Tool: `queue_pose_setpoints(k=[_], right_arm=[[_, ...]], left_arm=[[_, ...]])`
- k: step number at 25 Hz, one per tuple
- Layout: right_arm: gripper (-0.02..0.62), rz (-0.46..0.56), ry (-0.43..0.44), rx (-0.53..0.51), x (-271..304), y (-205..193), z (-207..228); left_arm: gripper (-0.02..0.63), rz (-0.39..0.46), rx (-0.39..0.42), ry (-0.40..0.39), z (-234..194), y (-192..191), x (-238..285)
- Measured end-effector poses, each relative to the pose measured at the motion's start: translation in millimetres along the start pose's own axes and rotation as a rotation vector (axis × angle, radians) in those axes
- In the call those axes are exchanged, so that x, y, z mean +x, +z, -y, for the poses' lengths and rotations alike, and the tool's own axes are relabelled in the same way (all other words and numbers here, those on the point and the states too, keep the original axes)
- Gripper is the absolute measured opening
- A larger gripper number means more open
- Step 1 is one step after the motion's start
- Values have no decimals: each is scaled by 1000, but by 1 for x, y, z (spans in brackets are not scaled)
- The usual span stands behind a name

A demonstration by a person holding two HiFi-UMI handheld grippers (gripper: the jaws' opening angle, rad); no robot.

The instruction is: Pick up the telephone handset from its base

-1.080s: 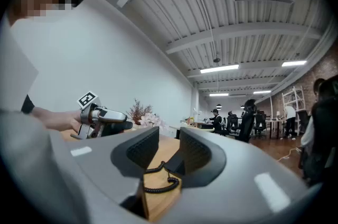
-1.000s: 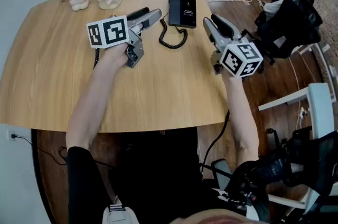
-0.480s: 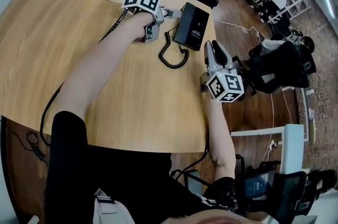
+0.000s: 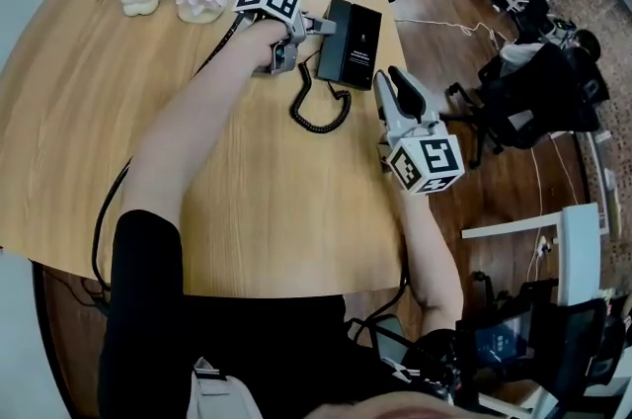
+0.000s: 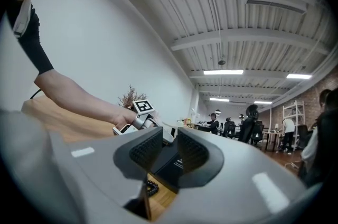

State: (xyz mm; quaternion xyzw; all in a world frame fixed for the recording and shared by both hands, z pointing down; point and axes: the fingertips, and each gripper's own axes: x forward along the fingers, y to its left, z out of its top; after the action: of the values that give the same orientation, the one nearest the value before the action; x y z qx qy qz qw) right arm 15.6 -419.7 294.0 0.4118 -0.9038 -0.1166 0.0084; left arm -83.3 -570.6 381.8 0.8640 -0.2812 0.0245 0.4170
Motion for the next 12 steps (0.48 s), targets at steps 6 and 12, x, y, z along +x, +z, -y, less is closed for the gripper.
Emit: queue_pose_setpoints(k=[6,12], right_arm=[[80,2,-33,12,-6,-3,11],[80,0,-32,-23,-6,1,17]], left_arm=[[195,-52,32,37,-5,-5,11],[117,-21,56,12,6,1,11]])
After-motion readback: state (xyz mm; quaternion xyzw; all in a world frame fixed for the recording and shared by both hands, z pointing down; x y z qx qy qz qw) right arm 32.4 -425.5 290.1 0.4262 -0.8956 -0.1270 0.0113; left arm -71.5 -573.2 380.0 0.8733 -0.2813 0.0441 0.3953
